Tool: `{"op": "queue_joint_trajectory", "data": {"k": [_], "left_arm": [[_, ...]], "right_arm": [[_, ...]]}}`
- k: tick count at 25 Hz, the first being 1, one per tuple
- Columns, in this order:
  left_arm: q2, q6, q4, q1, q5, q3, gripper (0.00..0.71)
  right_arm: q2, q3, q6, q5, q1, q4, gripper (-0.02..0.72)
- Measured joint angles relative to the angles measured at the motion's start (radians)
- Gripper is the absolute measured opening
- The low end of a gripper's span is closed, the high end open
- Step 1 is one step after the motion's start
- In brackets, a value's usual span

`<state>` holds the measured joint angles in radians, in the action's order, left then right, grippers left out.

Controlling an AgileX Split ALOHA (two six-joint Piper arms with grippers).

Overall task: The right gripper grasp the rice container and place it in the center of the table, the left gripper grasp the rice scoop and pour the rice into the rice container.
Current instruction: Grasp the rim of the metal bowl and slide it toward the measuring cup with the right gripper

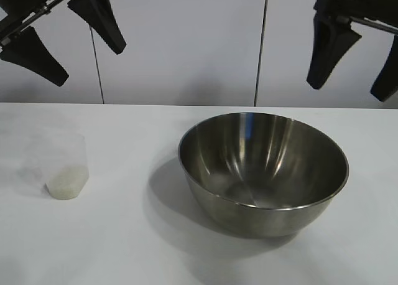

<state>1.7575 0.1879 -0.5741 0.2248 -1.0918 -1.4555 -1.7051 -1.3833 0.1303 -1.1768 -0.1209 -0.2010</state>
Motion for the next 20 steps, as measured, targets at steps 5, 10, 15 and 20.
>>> {"op": "queue_joint_trajectory", "data": {"k": [5, 10, 15, 20], "left_arm": [[0.0, 0.0, 0.0, 0.0, 0.0, 0.0, 0.687], [0.0, 0.0, 0.0, 0.0, 0.0, 0.0, 0.687], [0.0, 0.0, 0.0, 0.0, 0.0, 0.0, 0.687], [0.0, 0.0, 0.0, 0.0, 0.013, 0.0, 0.687]], "right_arm": [[-0.151, -0.001, -0.006, 0.081, 0.0, -0.01, 0.639], [-0.265, -0.002, -0.006, 0.181, 0.0, -0.046, 0.566], [-0.335, -0.003, 0.002, 0.218, 0.0, -0.071, 0.251], [-0.314, -0.015, 0.041, 0.176, 0.0, -0.077, 0.029]]}}
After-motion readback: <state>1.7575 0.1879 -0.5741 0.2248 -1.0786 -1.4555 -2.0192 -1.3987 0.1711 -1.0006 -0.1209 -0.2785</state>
